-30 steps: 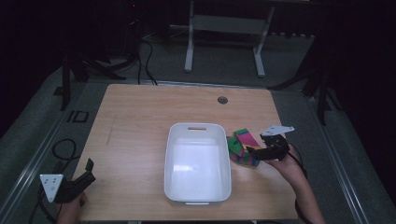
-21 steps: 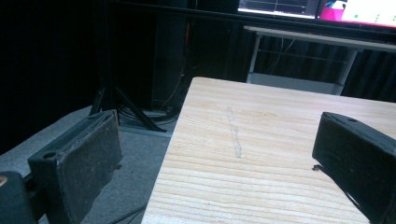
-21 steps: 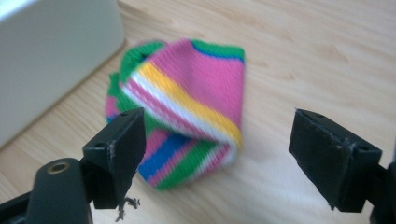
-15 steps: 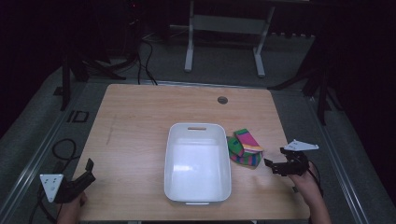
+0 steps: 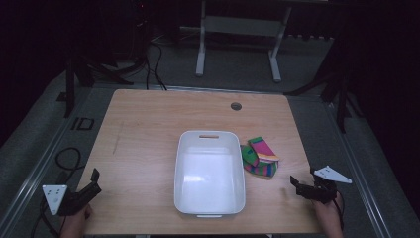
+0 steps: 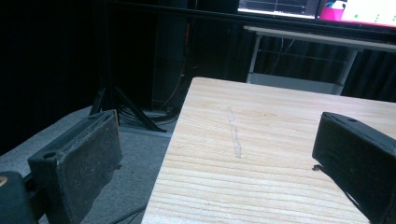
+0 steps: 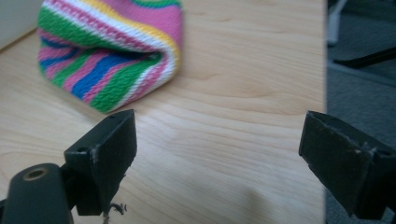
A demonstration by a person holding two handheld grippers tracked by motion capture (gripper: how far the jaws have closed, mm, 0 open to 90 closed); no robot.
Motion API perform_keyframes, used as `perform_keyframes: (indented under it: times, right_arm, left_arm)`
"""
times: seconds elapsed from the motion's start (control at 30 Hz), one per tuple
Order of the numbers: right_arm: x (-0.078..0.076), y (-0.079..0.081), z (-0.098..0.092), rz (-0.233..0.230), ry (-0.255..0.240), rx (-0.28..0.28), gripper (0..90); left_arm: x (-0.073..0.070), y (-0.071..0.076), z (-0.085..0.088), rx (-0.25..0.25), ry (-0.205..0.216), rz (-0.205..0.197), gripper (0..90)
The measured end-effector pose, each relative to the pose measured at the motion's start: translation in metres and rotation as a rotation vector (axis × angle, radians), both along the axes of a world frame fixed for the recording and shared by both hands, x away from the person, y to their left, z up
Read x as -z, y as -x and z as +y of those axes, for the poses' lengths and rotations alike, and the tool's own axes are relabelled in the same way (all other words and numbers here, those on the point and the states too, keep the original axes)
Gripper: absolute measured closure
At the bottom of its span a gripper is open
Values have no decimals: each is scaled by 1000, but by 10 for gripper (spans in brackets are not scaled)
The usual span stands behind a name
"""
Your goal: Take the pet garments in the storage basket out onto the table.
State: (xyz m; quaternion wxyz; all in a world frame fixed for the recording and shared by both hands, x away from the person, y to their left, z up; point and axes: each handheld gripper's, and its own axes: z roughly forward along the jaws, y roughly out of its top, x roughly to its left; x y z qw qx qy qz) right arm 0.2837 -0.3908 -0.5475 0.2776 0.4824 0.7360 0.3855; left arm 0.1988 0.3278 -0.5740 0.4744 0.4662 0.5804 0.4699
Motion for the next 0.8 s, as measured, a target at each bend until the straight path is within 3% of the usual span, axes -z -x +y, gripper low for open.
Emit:
perform_keyframes:
  times: [0.3, 0.53, 0.8]
  right_arm:
    - [3, 17, -17, -123, -90, 84, 126]
    - [8, 19, -29, -139, -131, 153, 126]
    - [9, 19, -26, -136, -118, 143, 127]
  left_arm:
    - [0, 0, 0, 0, -1, 1, 18]
    - [0, 0, 0, -2, -1, 1, 18]
    - [0, 0, -1, -3, -3, 1, 18]
